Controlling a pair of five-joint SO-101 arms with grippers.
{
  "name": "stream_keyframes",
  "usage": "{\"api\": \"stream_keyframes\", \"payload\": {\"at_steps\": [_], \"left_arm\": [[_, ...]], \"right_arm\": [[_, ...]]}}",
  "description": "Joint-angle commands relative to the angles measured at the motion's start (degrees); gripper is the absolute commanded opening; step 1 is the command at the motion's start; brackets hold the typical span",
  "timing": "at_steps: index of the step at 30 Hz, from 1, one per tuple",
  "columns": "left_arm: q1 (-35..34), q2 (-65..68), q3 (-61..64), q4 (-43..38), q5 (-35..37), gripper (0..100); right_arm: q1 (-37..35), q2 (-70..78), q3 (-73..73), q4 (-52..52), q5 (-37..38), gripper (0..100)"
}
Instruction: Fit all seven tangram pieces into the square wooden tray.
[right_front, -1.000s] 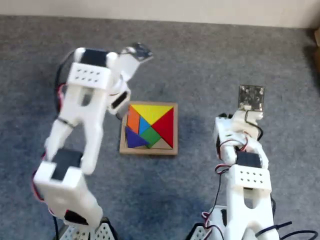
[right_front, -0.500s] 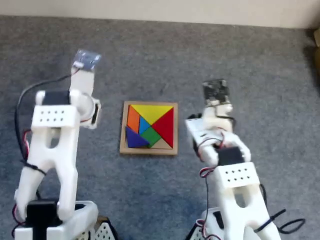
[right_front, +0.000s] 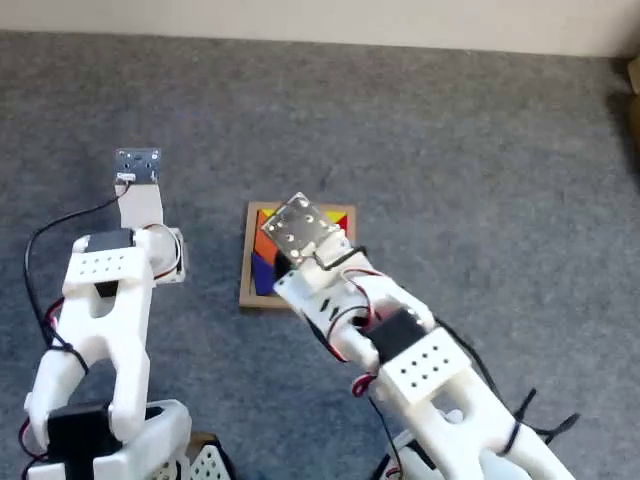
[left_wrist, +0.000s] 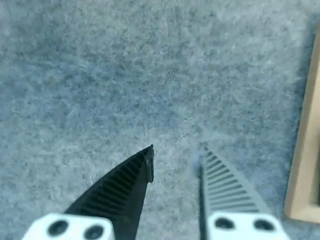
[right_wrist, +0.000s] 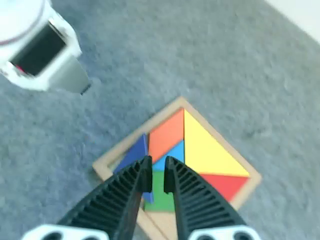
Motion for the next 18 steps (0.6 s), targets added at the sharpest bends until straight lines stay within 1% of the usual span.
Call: {"api": "stream_keyframes", "payload": {"at_steps": [1, 5, 8, 12, 18], "left_arm": [[-0.5, -2.3, -0.4, -0.7, 0.1, 7], [-0.5, -2.3, -0.5, -0.7, 0.1, 8], [-0.6, -2.3, -0.5, -0.7, 0.1, 7], [-0.6, -2.3, -0.5, -0.7, 0.1, 7], [-0.4, -2.3, -0.4, -0.9, 0.1, 7]], "right_arm": [[-0.9, 8.9, 0.1, -6.5, 0.9, 5.2], [0.2, 19.2, -3.4, -9.1, 0.9, 5.2], [1.5, 24.0, -6.2, -9.5, 0.9, 5.2], [2.8, 27.4, -8.4, -9.5, 0.9, 5.2], [1.5, 30.4, -8.4, -9.5, 0.9, 5.2]]}}
